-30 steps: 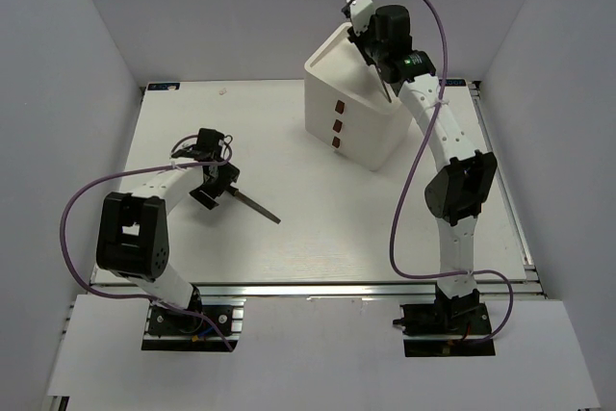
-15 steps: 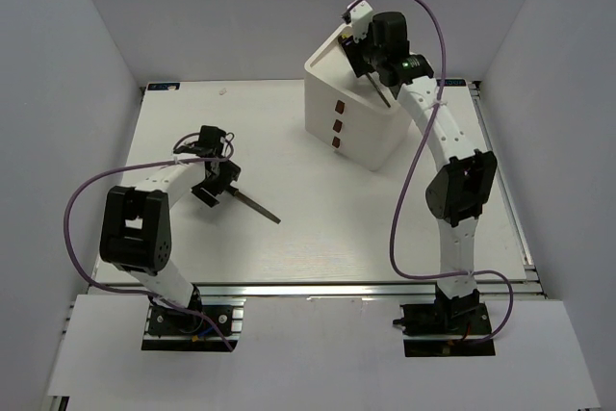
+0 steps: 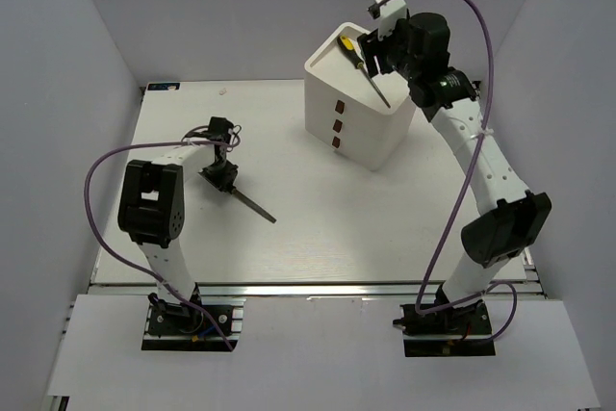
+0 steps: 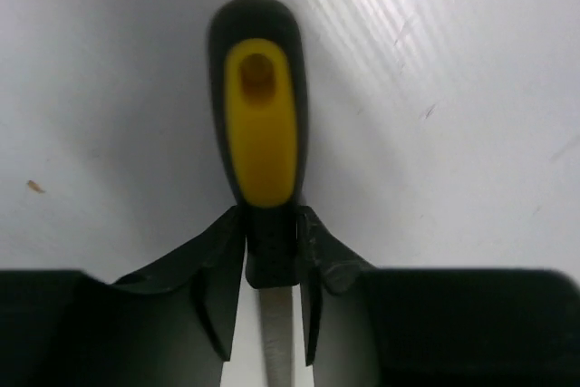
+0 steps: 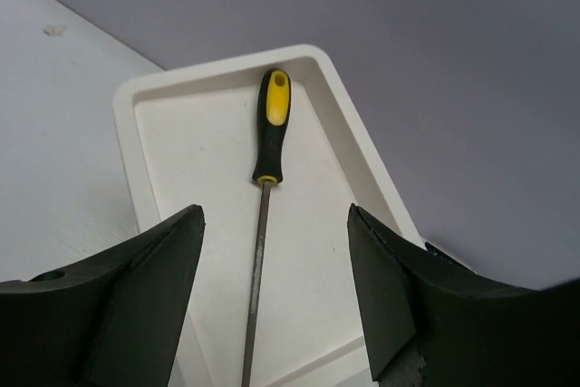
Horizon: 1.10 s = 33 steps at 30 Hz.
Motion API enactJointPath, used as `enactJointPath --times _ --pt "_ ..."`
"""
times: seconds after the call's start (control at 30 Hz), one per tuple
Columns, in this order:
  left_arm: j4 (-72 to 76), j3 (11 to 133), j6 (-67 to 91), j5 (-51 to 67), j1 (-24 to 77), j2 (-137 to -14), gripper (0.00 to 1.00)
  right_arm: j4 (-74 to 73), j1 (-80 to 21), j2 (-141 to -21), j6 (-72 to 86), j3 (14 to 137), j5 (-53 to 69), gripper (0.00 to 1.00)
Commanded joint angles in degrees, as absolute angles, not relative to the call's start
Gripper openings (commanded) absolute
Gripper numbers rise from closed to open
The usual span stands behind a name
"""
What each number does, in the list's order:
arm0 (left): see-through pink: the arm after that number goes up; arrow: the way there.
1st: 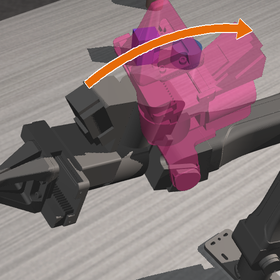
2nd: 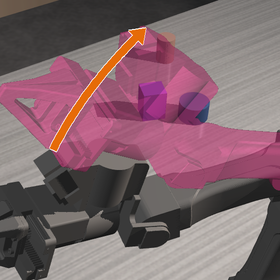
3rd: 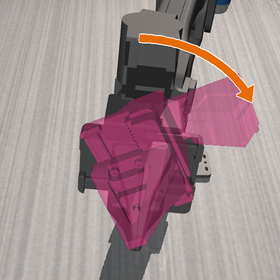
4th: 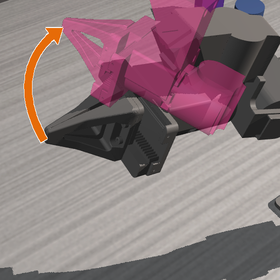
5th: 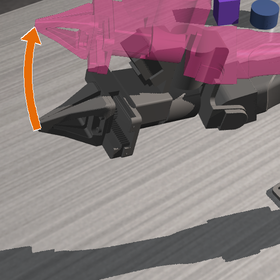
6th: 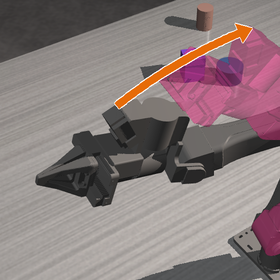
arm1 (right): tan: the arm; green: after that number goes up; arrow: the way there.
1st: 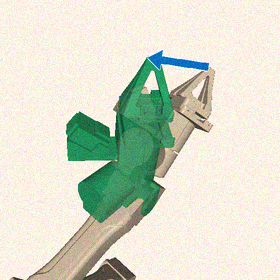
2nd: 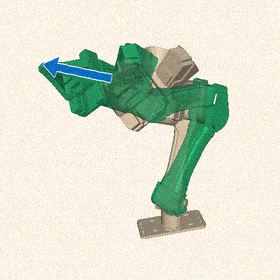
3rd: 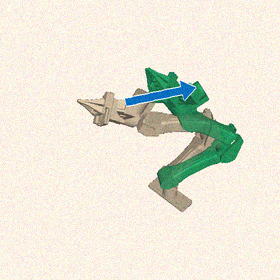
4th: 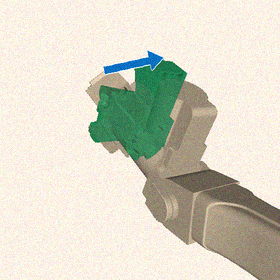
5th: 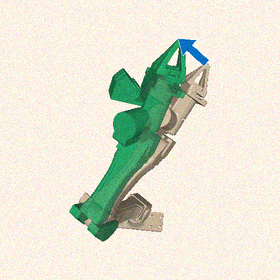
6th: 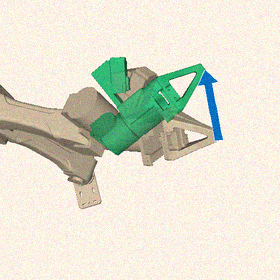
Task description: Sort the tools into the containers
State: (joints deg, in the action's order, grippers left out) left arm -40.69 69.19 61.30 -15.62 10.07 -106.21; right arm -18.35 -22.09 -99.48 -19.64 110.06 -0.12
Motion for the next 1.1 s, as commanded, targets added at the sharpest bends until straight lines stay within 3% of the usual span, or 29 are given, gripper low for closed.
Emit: enactJointPath --times 0.0,0.07,0.2,0.37,0.53,0.7,0.93,1.07 --pt "-42.6 71.3 60.5 -16.4 9.9 -107.9 0.33 -12.6 -21.5 -95.0 -17.6 107.2 1.8 0.7" --pt "-42.5 71.3 59.4 -16.2 9.9 -106.7 0.19 -11.6 -20.9 -93.7 -17.0 105.1 2.2 0.7" --pt "-38.8 71.1 54.7 -12.3 10.0 -99.6 0.0 -9.9 -19.0 -90.6 -15.9 101.5 4.6 0.72" --pt "-21.4 70.6 49.8 3.7 10.8 -88.8 0.0 -8.1 -15.2 -87.5 -12.1 97.8 7.2 0.72" --pt "-5.3 75.9 61.8 19.5 15.3 -89.2 0.0 -5.9 -11.1 -85.3 -8.5 94.0 7.5 0.71" --pt "-0.4 90.0 72.8 19.1 23.7 -99.0 0.0 -4.0 -8.3 -83.0 -6.5 91.6 6.8 0.7" --pt "4.8 119.6 79.6 8.5 31.7 -119.1 0.0 -2.0 -5.0 -78.8 -4.9 86.7 6.6 0.7" --pt "3.4 130.6 80.5 2.9 33.8 -126.3 0.0 -1.3 -3.6 -76.3 -4.3 83.9 6.9 0.7"
